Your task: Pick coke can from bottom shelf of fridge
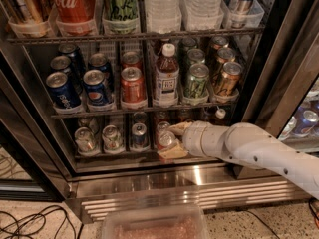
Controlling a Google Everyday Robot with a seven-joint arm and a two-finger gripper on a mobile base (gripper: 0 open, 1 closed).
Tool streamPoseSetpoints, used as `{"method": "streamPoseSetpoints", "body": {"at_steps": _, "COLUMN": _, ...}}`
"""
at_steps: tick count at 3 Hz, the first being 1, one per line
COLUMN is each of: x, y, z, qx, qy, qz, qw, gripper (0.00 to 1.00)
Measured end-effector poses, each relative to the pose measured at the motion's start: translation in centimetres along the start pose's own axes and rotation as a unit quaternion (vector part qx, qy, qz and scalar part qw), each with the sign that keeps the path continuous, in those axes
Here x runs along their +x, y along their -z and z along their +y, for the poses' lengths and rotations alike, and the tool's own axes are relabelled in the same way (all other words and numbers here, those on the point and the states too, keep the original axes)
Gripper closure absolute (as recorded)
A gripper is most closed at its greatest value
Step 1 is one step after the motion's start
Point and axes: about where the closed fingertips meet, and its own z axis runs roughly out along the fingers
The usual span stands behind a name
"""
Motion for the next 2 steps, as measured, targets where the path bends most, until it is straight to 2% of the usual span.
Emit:
{"method": "streamPoseSetpoints", "body": {"at_steps": 1, "x": -1.1, "y": 2.1, "z": 0.7, "qx": -0.035, "qy": -0.014, "qz": -0.031, "qw": 0.9988, "gripper": 1.0}}
{"method": "streamPoseSetpoints", "body": {"at_steps": 2, "x": -1.1, "y": 2.5, "z": 2.8, "qx": -0.076, "qy": -0.013, "qz": -0.03, "qw": 0.9966, "gripper": 1.0}}
